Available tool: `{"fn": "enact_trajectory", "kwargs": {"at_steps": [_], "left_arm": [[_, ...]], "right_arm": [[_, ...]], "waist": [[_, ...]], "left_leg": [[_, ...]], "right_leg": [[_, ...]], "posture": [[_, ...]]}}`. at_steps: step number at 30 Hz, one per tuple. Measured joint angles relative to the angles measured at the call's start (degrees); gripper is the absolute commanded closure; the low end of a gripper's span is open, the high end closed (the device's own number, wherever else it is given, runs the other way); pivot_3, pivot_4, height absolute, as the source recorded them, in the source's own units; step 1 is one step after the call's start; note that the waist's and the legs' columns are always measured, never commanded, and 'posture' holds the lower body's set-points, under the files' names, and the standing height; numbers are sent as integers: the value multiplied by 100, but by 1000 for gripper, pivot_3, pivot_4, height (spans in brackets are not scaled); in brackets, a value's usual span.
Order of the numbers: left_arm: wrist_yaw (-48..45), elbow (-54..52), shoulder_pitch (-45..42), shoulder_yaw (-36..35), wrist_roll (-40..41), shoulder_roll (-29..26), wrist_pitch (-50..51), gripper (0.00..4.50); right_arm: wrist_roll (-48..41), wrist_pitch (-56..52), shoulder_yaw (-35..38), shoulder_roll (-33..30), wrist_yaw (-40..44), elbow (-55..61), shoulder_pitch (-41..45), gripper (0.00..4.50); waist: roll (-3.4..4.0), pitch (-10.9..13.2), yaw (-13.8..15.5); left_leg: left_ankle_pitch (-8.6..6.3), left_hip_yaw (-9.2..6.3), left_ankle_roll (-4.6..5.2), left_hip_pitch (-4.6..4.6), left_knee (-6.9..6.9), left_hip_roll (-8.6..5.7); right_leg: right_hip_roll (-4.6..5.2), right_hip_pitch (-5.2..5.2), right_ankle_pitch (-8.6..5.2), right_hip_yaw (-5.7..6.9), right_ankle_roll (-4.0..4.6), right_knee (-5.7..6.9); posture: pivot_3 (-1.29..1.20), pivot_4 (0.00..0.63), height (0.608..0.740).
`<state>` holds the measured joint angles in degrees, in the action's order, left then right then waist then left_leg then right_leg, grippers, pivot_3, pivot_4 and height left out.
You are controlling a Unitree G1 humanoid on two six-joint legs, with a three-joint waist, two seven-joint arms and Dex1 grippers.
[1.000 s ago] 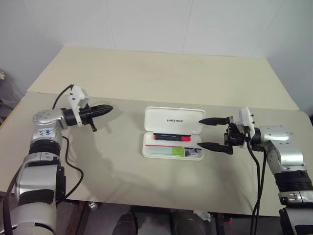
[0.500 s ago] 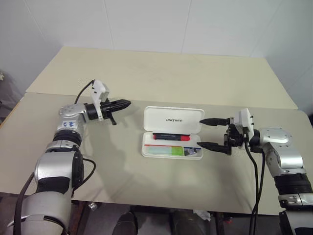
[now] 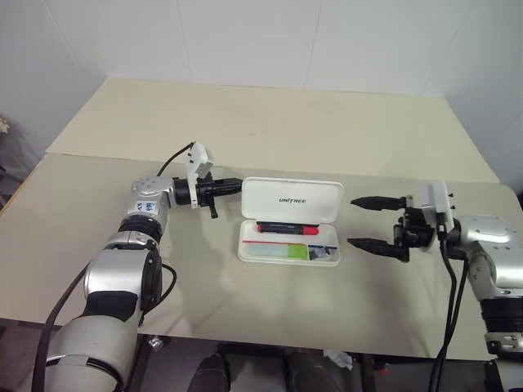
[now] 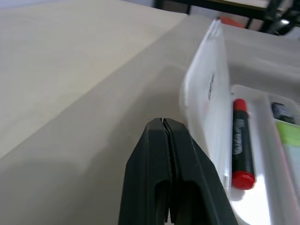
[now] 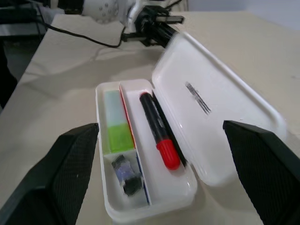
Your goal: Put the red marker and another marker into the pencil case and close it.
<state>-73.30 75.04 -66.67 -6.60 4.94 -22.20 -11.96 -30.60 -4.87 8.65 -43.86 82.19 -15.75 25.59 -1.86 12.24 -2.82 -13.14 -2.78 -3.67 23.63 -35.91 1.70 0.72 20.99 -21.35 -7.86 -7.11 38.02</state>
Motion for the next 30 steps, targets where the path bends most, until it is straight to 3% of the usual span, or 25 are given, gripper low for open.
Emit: {"fn": "enact_trajectory", "kwargs": {"at_steps": [17,30], "left_arm": [[-1277,-287,1,334,-75,407,-167,4475],[-1279,-687,127,1570,-79,530,-645,4475]], "right_arm": [[77,346,108,-413,522,-1633,909,0],[-755,50,21,-719,536,-2196,1436,0]], "waist": [[5,3,-20],[13,7,-36]], "left_leg": [[0,4,0,2,-9,1],[0,9,1,-1,-10,3]], "right_leg": [[-2,-1,2,-11,-4,-1],[-4,-2,3,-20,-5,0]], "posture": [[0,150,740],[0,150,740]]}}
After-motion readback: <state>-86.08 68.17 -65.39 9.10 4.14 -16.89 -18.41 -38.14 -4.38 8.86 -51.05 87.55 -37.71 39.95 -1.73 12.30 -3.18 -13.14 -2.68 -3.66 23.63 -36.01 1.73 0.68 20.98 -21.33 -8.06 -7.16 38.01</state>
